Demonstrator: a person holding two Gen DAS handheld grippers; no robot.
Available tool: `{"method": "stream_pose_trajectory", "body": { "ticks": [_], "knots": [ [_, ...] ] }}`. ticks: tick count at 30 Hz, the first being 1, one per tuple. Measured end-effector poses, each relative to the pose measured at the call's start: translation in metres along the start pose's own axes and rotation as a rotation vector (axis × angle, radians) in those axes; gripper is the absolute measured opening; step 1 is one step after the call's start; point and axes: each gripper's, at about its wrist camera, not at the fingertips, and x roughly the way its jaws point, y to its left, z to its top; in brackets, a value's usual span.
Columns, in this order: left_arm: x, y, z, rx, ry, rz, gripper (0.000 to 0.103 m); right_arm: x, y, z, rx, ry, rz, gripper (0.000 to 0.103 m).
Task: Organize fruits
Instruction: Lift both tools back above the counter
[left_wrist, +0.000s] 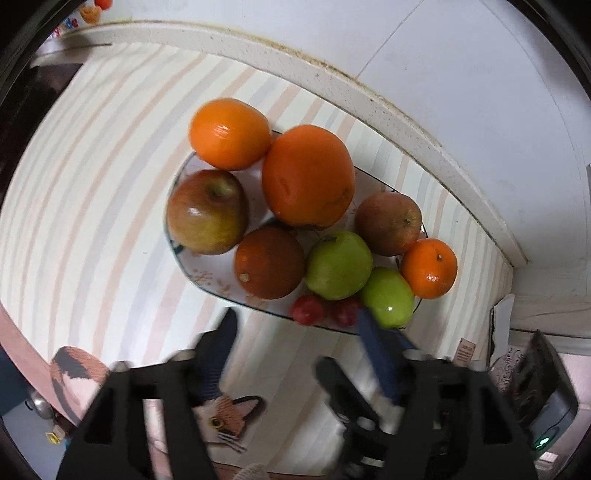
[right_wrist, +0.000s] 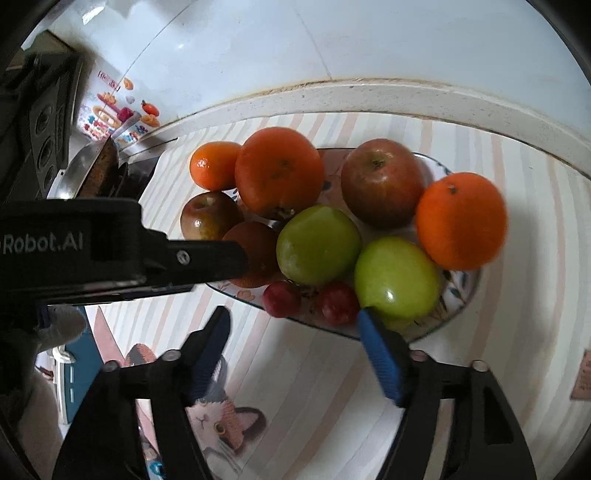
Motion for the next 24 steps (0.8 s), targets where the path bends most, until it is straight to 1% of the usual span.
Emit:
{"method": "stream_pose_trajectory", "body": {
  "ticks": [2,3,4,5,6,7,10,11,17,19,24],
  "knots": [
    [-0.008,0.006,-0.006,0.004,-0.021,0.015,0.080,-0.014,-0.004,-0.002,0.016,-0.020,-0.003,0.085],
    [-0.010,0.006,-0.009,0.007,-0.029,0.025,0.086,-0.020,-0.006,-0.003,0.017,-0.023,-0.019,0.088],
    [-0.014,0.007,-0.012,0.010,-0.045,0.040,0.089,-0.027,-0.008,-0.004,0.019,-0.031,-0.042,0.090],
    [-0.018,0.008,-0.017,0.016,-0.065,0.063,0.089,-0.037,-0.010,-0.005,0.019,-0.048,-0.072,0.094],
    [-0.022,0.008,-0.022,0.027,-0.084,0.090,0.089,-0.042,-0.012,-0.006,0.015,-0.054,-0.098,0.094],
    [-0.026,0.009,-0.029,0.039,-0.104,0.120,0.089,-0.050,-0.012,-0.006,0.006,-0.062,-0.142,0.094],
    [-0.033,0.008,-0.044,0.061,-0.138,0.168,0.089,-0.066,-0.013,-0.008,-0.016,-0.081,-0.219,0.095],
    [-0.034,0.008,-0.049,0.068,-0.146,0.181,0.089,-0.070,-0.014,-0.008,-0.019,-0.082,-0.233,0.095],
    [-0.047,0.005,-0.070,0.097,-0.197,0.226,0.093,-0.093,-0.014,-0.015,-0.022,-0.094,-0.279,0.098],
    [-0.054,0.003,-0.076,0.104,-0.217,0.232,0.096,-0.104,-0.012,-0.018,-0.027,-0.106,-0.292,0.098],
    [-0.073,-0.004,-0.089,0.110,-0.268,0.228,0.097,-0.130,-0.007,-0.022,-0.035,-0.151,-0.296,0.098]
  ]
}}
